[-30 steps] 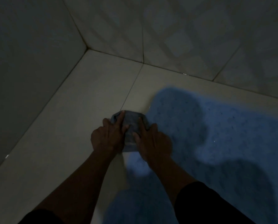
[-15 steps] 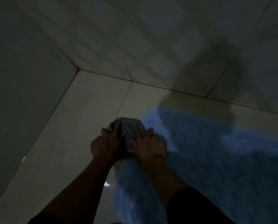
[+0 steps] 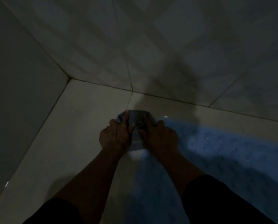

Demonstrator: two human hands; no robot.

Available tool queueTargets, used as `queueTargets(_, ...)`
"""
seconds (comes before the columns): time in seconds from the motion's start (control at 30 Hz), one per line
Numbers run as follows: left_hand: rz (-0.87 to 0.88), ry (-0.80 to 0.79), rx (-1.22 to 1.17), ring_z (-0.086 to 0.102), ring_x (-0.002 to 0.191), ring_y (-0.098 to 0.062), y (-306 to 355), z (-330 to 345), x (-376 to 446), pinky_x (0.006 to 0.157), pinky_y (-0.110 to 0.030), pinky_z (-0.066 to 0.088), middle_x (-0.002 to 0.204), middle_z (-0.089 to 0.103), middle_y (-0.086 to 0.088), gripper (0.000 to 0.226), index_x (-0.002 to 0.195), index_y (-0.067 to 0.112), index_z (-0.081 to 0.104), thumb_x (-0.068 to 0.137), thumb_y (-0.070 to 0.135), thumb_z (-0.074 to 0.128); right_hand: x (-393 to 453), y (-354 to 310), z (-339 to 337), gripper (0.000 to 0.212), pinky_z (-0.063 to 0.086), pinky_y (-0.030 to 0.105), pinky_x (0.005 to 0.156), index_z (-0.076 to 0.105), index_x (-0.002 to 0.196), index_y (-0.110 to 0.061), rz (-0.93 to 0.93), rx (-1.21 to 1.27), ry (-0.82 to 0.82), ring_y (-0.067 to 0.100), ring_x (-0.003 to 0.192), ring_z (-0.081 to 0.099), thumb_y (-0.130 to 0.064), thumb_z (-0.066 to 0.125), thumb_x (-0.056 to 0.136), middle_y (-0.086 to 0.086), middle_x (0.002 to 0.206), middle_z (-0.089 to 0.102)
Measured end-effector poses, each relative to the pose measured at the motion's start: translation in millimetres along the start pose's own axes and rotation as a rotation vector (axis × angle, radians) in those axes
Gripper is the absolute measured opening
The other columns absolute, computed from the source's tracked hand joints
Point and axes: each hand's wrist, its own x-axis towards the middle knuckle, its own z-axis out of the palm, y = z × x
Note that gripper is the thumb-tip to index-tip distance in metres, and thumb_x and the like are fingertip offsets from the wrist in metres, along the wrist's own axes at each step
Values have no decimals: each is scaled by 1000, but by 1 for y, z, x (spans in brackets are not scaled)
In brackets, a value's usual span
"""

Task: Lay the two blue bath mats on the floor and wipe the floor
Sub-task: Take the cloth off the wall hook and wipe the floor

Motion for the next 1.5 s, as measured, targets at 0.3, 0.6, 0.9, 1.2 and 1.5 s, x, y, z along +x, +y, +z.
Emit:
queueTargets(0.3,157,25,-54,55,119,-33,2,-3,56,93,-41,46,141,45,-16,76,159,31,-2,99,62,34,39,10,-6,58,36,34,67,11,154,-39,82,-41,-66,32,95,62,-56,27,101,11,117,52)
queueTargets(0.6,287,86,-25,59,115,-30,2,-17,71,88,-39,48,132,57,-12,63,157,16,21,104,49,31,62,-1,-15,61,35,36,74,0,154,-39,192,-88,-165,35,105,58,-52,28,102,16,123,52)
queueTargets(0.9,288,103,-42,61,115,-29,13,-22,83,88,-38,48,132,59,-6,60,153,24,32,102,55,32,68,18,-24,59,37,36,76,6,154,-42,157,-90,-165,35,109,57,-51,32,101,14,126,52)
queueTargets(1.2,290,45,-12,59,119,-29,80,-30,50,89,-34,46,136,57,-6,53,143,21,46,99,49,46,42,86,-29,57,37,36,74,13,154,-37,120,-102,-45,31,109,58,-49,33,102,11,123,56)
queueTargets(1.5,254,31,21,57,121,-29,169,-27,12,93,-35,42,136,55,-6,43,139,21,47,101,42,43,9,172,-35,56,42,38,82,17,154,-37,101,-66,-49,33,108,57,-52,30,102,13,123,56)
